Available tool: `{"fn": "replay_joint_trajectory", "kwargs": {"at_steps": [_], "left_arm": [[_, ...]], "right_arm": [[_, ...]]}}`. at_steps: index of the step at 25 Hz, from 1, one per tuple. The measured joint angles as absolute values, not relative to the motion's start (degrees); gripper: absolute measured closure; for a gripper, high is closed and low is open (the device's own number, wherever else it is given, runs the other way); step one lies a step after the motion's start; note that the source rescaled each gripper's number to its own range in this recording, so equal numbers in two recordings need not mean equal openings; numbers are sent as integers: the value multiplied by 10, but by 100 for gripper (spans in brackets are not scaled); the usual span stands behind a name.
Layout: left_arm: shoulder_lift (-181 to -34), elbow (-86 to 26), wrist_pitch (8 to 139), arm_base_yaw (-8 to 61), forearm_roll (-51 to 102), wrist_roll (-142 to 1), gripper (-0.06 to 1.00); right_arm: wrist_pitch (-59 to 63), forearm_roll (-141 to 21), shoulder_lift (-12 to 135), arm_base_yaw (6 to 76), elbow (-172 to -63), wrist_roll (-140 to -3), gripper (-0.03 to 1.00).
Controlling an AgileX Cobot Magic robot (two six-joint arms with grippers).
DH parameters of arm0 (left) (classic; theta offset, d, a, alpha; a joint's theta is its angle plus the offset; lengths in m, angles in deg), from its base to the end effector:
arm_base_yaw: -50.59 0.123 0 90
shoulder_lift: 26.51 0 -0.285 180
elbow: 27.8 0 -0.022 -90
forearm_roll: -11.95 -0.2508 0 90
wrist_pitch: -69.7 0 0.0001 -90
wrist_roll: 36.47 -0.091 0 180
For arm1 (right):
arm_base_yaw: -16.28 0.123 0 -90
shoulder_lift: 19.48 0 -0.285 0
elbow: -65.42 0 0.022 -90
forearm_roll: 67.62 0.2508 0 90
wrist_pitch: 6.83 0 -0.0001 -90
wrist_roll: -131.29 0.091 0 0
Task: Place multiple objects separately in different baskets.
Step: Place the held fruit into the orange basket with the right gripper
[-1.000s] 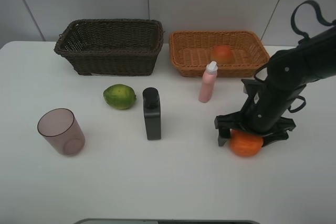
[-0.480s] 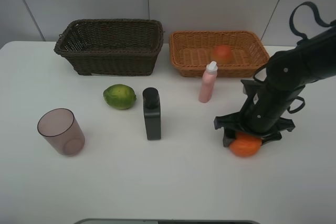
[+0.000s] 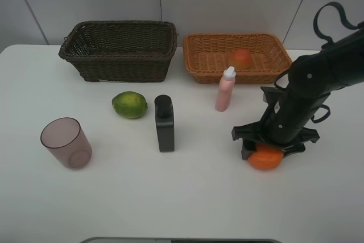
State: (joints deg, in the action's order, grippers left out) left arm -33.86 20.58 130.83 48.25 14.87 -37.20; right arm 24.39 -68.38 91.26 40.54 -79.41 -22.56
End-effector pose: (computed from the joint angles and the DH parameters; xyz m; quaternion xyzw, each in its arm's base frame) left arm -0.0069 -0.0038 0.2777 0.0240 0.8514 -0.0328 0.5230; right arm 0.2411 0.1080 0.1033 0.0109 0.9996 0.0074 0.0242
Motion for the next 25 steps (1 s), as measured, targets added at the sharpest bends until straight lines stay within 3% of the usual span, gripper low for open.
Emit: {"fn": "replay_joint_trajectory", "kwargs": {"at_steps": [19,25], "left_arm": [[-339,206,1308,482,149,-372,-4],[-339,206,1308,482,149,-372,-4]], "right_arm": [[245,-684,913,405,-794,-226,40],[323,-694,899,405,-831,-244,40]]}}
